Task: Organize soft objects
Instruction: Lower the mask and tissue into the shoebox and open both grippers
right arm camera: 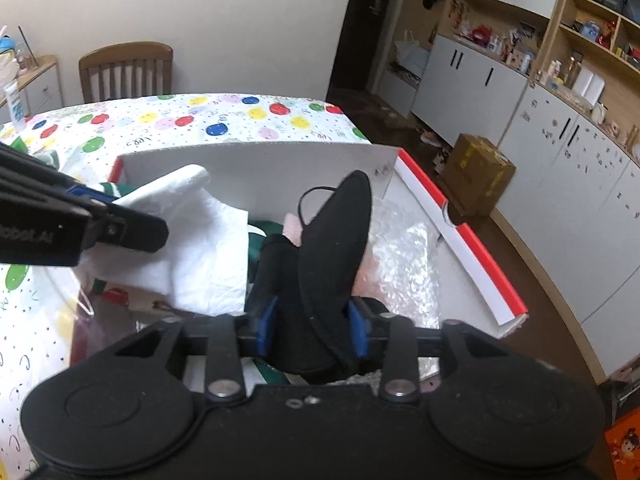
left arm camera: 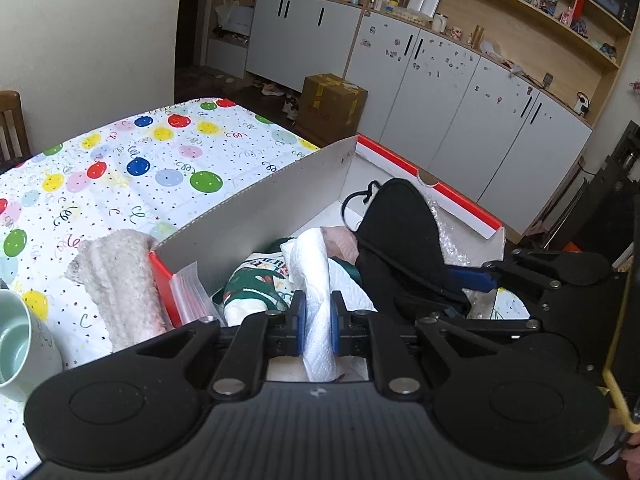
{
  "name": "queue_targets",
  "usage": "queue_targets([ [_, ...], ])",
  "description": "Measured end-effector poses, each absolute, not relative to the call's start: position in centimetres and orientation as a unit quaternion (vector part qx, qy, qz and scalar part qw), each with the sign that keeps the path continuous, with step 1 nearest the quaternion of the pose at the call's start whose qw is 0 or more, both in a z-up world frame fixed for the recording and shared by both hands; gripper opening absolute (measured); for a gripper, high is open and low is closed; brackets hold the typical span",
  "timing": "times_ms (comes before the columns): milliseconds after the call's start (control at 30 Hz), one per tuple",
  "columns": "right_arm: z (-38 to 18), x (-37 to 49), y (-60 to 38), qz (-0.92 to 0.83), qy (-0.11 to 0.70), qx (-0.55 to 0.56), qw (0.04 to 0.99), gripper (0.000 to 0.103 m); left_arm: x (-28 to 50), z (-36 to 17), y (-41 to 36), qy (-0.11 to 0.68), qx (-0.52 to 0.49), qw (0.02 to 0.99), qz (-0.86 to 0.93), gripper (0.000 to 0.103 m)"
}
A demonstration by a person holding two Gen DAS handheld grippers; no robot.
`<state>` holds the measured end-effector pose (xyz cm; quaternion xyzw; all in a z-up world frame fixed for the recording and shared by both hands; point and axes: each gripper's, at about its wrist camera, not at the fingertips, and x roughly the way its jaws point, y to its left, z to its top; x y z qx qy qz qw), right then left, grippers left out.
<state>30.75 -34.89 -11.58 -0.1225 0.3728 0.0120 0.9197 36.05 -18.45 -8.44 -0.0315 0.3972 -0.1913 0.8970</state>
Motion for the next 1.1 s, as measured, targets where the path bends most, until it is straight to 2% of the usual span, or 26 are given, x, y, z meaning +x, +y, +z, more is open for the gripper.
queue_targets([
  [33,-11.5,30.6,-34.9,0.015,0.371,-0.121,0.921,0.054,36.0,-8.3,-18.4,0.396,-0.031,0.898,-0.190,0.011],
  [167,-10.6,30.4,-35.3,0.017,0.365,-0.103,0.925,0.055,35.6,-8.0,-18.2,0.388,-0.033,0.901,-0.193,0.012],
  [233,-10.3,30.1,-35.5,0.015,0.362,-0.100,0.927,0.062,35.4,-7.8,-18.0,0.385,-0.032,0.901,-0.195,0.012],
  [433,-8.9,29.4,-35.9,0.015,0.348,-0.090,0.933,0.066,35.1,-7.7,-17.6,0.383,-0.030,0.900,-0.205,0.013],
  [533,-8.1,29.1,-36.1,0.017,0.345,-0.084,0.935,0.070,35.0,-7.5,-17.3,0.381,-0.035,0.898,-0.215,0.021],
  [567,-7.9,28.9,-36.2,0.018,0.344,-0.082,0.935,0.072,35.0,-7.4,-17.2,0.379,-0.036,0.898,-0.218,0.027],
  [633,-7.4,28.6,-36.3,0.022,0.339,-0.077,0.937,0.075,34.9,-7.2,-17.0,0.377,-0.040,0.898,-0.222,0.046],
  [667,-7.2,28.4,-36.3,0.025,0.338,-0.074,0.938,0.075,34.7,-7.1,-16.9,0.373,-0.044,0.899,-0.227,0.066],
  [700,-6.9,28.2,-36.4,0.029,0.337,-0.070,0.939,0.076,34.5,-6.9,-16.8,0.369,-0.049,0.899,-0.232,0.074],
  [800,-6.1,27.6,-36.5,0.034,0.330,-0.060,0.942,0.078,33.8,-6.3,-16.9,0.360,-0.047,0.902,-0.235,0.075],
  [900,-5.2,26.8,-36.6,0.038,0.321,-0.045,0.945,0.080,32.9,-5.5,-16.5,0.347,-0.043,0.908,-0.232,0.082],
  [1100,-2.8,25.0,-36.6,0.053,0.298,-0.015,0.953,0.086,31.5,-4.3,-14.4,0.341,-0.066,0.908,-0.235,0.083],
])
